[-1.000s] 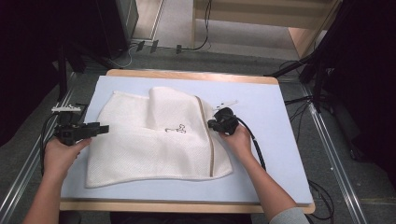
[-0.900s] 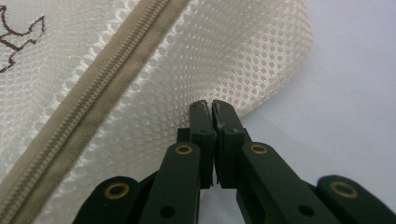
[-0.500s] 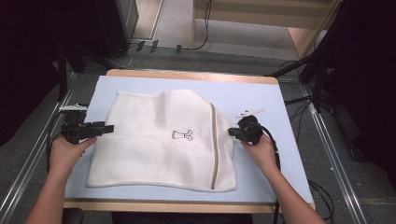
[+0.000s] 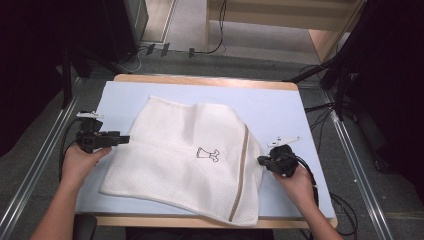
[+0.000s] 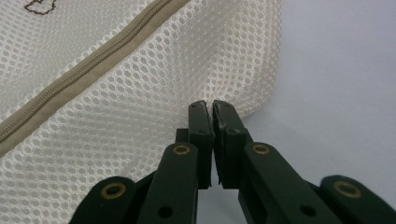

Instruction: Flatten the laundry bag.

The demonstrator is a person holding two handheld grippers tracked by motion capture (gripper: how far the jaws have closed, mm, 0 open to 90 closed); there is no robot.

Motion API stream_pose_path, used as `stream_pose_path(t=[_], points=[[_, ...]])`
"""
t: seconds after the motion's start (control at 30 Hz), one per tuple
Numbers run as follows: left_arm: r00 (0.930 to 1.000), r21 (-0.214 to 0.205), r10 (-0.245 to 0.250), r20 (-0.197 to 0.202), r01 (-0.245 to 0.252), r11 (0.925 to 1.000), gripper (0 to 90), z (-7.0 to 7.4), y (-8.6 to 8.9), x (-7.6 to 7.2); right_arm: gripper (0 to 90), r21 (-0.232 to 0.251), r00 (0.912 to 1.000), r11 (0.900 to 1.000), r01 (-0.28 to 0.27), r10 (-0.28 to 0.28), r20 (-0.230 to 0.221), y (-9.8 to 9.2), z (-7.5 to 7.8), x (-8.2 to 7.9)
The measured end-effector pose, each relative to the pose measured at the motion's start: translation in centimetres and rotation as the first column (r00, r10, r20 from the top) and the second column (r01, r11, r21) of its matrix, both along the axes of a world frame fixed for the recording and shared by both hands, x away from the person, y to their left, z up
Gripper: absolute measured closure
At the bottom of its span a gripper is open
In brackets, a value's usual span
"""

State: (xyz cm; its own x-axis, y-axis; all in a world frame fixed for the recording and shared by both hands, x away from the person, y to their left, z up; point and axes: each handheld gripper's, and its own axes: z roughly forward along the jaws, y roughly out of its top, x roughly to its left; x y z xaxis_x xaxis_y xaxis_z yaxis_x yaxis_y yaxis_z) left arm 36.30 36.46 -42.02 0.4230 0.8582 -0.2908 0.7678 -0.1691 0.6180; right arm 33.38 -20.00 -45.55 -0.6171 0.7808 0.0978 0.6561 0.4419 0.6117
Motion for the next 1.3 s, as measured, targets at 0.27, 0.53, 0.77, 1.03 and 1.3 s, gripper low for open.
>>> stream_pose_path(t=[0.27, 0.53, 0.77, 1.03, 1.3], points=[[0.9937, 0.046, 0.036, -0.106, -0.031, 0.9985, 44.7, -2.1, 0.1, -0.8, 87.1, 0.007, 0.9999, 1.0000, -0.001, 0.001, -0.011, 0.1, -0.5, 0.0], [0.9968, 0.047, 0.059, -0.053, -0.057, 0.9973, 61.7, -2.7, -1.0, -1.8, 86.9, 0.013, 0.9997, 0.9999, -0.011, 0.012, -0.021, 0.4, -0.9, 0.4], [0.9959, 0.082, 0.042, -0.080, -0.036, 0.9960, 88.8, -2.0, -1.8, 0.0, 87.1, 0.016, 0.9996, 0.9999, -0.004, 0.005, -0.026, 0.5, -0.8, 0.4], [0.9959, 0.048, 0.090, 0.010, -0.091, 0.9947, 88.9, -0.8, -1.1, 4.8, 87.1, 0.040, 0.9991, 0.9985, -0.038, 0.039, -0.020, 1.9, -0.3, -0.3], [0.9940, 0.031, 0.098, 0.048, -0.099, 0.9945, 88.2, -1.0, -1.3, 8.4, 87.2, 0.048, 0.9933, 0.9924, -0.113, 0.114, -0.016, 5.6, -0.6, -1.8]])
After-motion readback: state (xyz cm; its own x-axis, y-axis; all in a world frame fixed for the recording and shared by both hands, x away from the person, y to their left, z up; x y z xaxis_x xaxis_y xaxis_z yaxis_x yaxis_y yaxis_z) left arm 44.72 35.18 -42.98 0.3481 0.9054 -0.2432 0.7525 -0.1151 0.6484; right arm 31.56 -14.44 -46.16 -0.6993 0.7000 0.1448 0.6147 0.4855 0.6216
